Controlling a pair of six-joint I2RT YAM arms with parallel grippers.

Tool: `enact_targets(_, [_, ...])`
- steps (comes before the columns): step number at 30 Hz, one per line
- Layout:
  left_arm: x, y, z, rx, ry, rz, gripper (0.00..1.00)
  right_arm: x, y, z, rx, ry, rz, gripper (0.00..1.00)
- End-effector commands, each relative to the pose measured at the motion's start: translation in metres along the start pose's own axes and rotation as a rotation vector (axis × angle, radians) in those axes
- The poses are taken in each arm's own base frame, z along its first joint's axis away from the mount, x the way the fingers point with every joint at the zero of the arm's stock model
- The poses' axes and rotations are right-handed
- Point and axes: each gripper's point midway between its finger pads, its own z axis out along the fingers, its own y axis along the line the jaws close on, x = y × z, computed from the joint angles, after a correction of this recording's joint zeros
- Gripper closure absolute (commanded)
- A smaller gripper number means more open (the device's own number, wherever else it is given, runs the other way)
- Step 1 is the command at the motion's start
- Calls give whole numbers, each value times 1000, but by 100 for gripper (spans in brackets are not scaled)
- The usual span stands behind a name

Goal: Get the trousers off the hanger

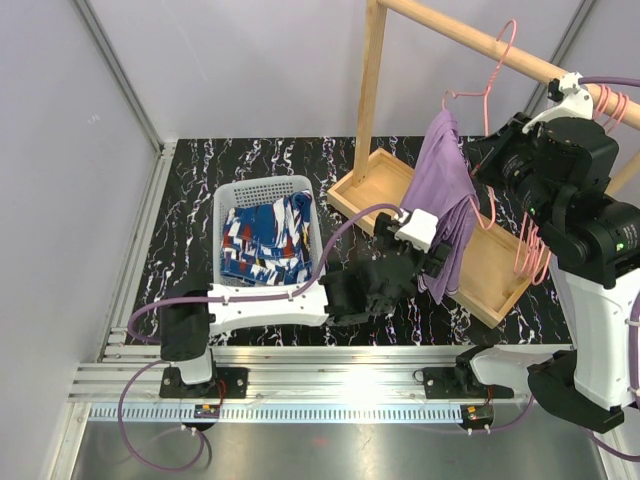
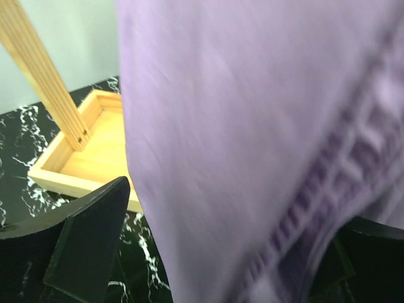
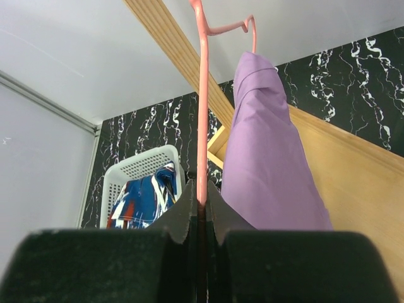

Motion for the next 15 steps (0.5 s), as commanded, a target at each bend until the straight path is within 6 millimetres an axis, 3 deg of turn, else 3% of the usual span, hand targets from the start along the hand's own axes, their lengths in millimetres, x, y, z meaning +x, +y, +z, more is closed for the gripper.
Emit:
enact_targets(1, [-55, -6, 3, 12, -115, -129, 8, -36, 17, -11, -77, -136, 67, 100])
enact_targets(6, [-71, -18, 1, 26, -129, -153, 7, -28, 16, -4, -62, -117, 58, 100])
enact_targets(15, [-114, -18, 5, 29, -193, -165, 7, -16, 23, -3, -70, -82, 32, 100])
